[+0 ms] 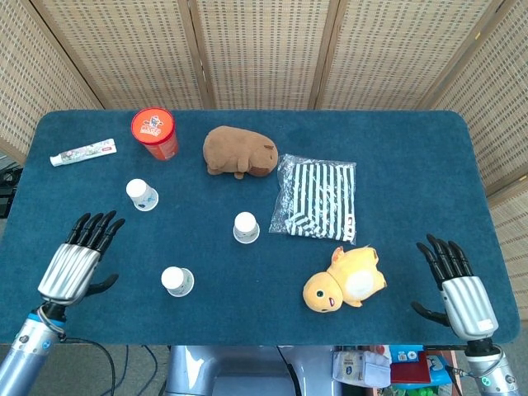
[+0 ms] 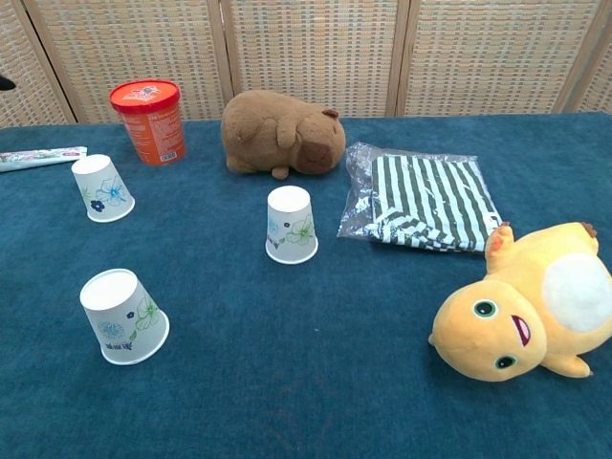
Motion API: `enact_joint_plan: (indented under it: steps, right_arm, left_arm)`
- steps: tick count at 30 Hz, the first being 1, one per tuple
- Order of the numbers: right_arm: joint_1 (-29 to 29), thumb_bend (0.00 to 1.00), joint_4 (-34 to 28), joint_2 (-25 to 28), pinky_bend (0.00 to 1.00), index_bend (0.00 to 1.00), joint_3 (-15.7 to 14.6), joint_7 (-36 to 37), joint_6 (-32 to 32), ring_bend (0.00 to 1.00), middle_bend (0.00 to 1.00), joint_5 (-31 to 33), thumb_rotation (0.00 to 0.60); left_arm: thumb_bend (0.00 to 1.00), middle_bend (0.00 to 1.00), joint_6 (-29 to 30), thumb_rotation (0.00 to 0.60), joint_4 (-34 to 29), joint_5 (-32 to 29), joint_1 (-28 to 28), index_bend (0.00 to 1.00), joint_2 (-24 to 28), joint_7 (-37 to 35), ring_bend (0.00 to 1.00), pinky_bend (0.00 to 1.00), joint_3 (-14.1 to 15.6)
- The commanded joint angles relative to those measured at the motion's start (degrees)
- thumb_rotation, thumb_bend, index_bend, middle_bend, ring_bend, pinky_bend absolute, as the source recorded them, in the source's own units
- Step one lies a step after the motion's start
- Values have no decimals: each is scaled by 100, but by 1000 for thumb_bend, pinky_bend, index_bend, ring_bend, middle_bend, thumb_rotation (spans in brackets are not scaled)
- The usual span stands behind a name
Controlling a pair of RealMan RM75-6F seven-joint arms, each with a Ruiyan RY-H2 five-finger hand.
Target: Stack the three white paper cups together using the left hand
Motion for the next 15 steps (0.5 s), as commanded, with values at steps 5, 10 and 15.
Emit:
enact_joint_plan:
  steps: [5,10,15]
  right_arm:
    - [5,47,38,25,0,0,27,148,-11,0,0,72,600]
    - [0,47,94,68,0,0,67,395,1,0,0,161,600]
    - [12,47,147,90,0,0,79,557,-26,0,0,201,600]
  left_arm:
    - [233,0,-1009,600,-556,-1299,-963,0,-7,847,0,0,-617]
    - [234,0,-1515,600,-346,-2222,-1732,0,-337,1516,0,0,-924]
    - [235,0,-1580,600,-243,-3159,-2427,0,-706,2336,0,0,-1031]
